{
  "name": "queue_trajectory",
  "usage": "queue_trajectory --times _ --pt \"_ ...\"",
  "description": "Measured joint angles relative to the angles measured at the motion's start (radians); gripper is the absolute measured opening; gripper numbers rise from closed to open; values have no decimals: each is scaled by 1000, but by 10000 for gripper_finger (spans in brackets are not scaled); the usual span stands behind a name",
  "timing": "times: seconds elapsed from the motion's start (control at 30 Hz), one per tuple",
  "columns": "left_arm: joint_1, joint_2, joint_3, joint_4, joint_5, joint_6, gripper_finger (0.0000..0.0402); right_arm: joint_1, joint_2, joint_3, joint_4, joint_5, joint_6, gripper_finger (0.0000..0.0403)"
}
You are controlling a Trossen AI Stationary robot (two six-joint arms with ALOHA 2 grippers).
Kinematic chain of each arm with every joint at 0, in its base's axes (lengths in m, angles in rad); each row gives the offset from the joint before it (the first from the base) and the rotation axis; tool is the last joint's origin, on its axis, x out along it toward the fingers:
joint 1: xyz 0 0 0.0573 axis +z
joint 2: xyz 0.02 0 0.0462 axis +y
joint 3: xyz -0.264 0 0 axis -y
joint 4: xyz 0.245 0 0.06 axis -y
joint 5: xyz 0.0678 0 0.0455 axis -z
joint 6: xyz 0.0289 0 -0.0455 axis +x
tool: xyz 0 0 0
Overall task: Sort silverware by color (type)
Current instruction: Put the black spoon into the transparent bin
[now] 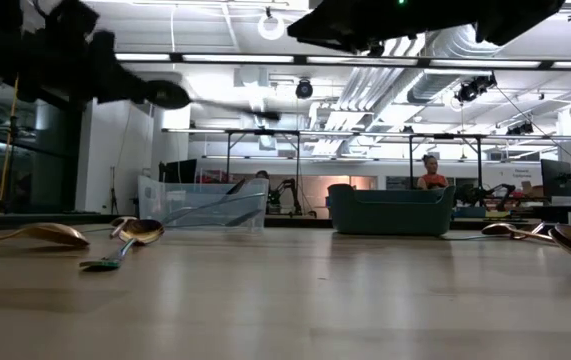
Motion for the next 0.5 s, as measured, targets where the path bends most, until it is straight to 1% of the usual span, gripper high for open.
queue_trajectory --times 0.1,0.13,0.2,0.27,0.33,0.4,0.5 --pt "10 0 0 -75 -120 -3 0 10 -4 0 12 22 1 122" --pt "18 0 0 -103 -139 -15 0 12 -3 0 10 24 1 122" --pt "42 0 0 -157 -141 -59 0 14 -3 0 9 26 2 122" --pt "75 0 0 -207 -93 -109 0 14 -3 0 4 28 15 122" --pt "115 0 0 -232 -7 -139 0 14 -3 0 5 28 26 122" --pt "157 0 0 -236 76 -156 0 14 -3 0 0 28 28 122" --pt "212 0 0 -246 158 -161 0 14 -3 0 -7 28 28 122"
